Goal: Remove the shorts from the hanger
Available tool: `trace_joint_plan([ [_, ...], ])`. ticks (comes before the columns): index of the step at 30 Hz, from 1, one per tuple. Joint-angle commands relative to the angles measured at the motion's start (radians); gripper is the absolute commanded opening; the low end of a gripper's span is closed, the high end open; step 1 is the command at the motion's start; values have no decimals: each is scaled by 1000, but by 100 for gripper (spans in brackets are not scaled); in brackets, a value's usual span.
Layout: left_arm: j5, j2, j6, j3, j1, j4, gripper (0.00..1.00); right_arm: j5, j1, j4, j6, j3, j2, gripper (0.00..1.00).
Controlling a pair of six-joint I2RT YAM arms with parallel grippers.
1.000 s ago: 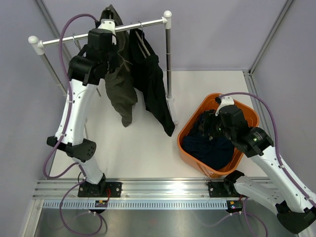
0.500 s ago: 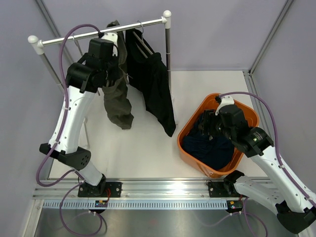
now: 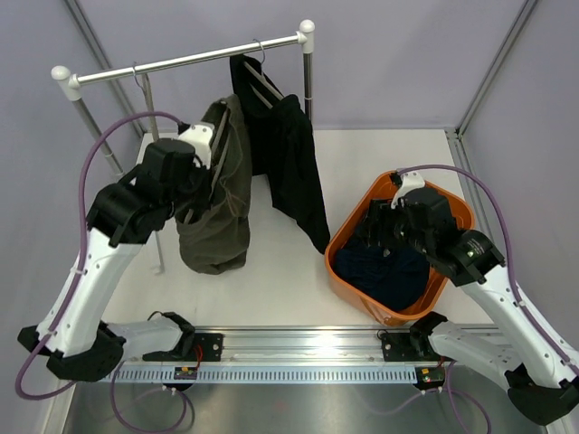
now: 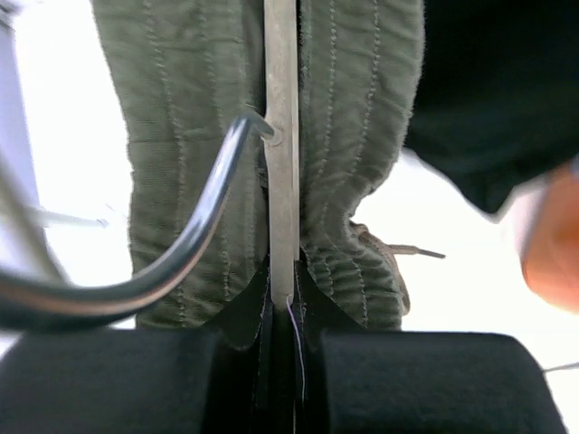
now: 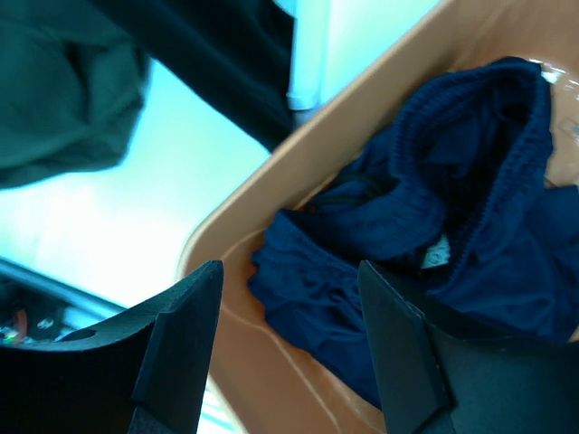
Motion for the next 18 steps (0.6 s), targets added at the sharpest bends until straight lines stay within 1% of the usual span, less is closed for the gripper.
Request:
trace_joint_plan([
  [1,129,-150,-17,-133,-30,103,0,-63,48,49,4,73,-15,69],
  [2,150,-177,-29,-202,-35,105,0,-62,70,52,9,88,-12,69],
  [3,170,-203,-34,-236,-48,106,0,-54,94,58,18,98,-8,69],
  [4,202,-229,-39,-270,-56,114,0,-24,152,59,24,108,9,69],
  [6,229,-292,-51,-354,-79,116,0,23,220,64,38,144,33,69],
  [8,261,-336,-63,-396,-94,111,0,81,312,70,47,183,84,69],
  [9,268,-350,-65,-431,-113,108,0,108,337,79,53,197,101,69],
  [12,299,-388,-62,-476,-143,103,0,126,397,108,61,239,164,70],
  [13,334,-393,-60,-503,-151,100,0,138,410,112,62,251,196,70],
  [15,335,-396,-66,-529,-185,97,0,159,453,116,59,297,231,71],
  [18,318,-398,-89,-572,-249,100,0,190,469,130,58,349,294,73],
])
